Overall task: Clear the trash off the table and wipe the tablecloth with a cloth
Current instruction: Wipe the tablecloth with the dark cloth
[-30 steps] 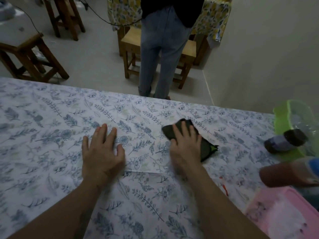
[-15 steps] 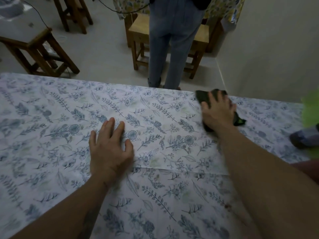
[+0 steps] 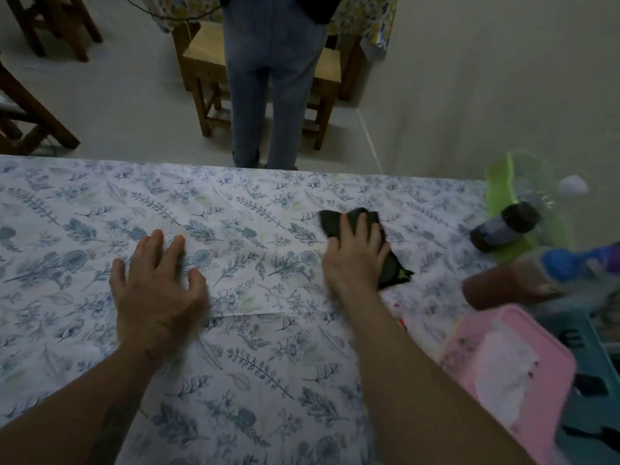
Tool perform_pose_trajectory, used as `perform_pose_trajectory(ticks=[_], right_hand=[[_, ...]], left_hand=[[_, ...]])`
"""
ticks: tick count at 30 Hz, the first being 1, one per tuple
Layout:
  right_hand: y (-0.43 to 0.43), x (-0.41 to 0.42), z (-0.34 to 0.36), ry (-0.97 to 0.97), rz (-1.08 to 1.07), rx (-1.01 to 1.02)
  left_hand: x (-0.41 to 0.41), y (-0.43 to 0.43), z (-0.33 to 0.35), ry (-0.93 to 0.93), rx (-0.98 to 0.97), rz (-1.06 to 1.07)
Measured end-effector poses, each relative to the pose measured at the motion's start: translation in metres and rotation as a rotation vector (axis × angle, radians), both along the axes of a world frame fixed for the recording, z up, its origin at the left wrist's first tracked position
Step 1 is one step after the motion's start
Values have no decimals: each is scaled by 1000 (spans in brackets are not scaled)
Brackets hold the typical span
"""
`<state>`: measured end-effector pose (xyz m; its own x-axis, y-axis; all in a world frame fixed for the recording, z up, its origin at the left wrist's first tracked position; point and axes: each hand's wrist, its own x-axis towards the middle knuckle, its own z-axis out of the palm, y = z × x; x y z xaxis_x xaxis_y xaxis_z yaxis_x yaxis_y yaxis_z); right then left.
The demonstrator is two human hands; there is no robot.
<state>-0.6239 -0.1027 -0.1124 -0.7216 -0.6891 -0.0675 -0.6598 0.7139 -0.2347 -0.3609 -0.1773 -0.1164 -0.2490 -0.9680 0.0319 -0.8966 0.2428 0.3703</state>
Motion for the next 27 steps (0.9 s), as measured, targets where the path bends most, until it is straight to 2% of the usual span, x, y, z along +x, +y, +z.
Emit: perform_pose_trajectory(ticks=[3, 6, 12, 16, 19, 23, 27], right_hand=[[9, 51, 1, -56, 210, -33], [20, 43, 0, -86, 246, -30], [63, -5, 6, -54, -130, 56], [86, 4, 11, -89, -283, 118], [99, 39, 11, -98, -251, 87], [120, 128, 7, -78, -172, -4], [128, 214, 8, -148, 26, -20]], left_hand=[[1, 1, 1, 16, 8, -12], [2, 1, -2, 17, 3, -16], [5, -2, -5, 13, -13, -37], [7, -3, -5, 22, -19, -61], [10, -5, -6, 32, 7, -80], [17, -10, -3, 40, 91, -155], [45, -7, 7, 28, 154, -302]])
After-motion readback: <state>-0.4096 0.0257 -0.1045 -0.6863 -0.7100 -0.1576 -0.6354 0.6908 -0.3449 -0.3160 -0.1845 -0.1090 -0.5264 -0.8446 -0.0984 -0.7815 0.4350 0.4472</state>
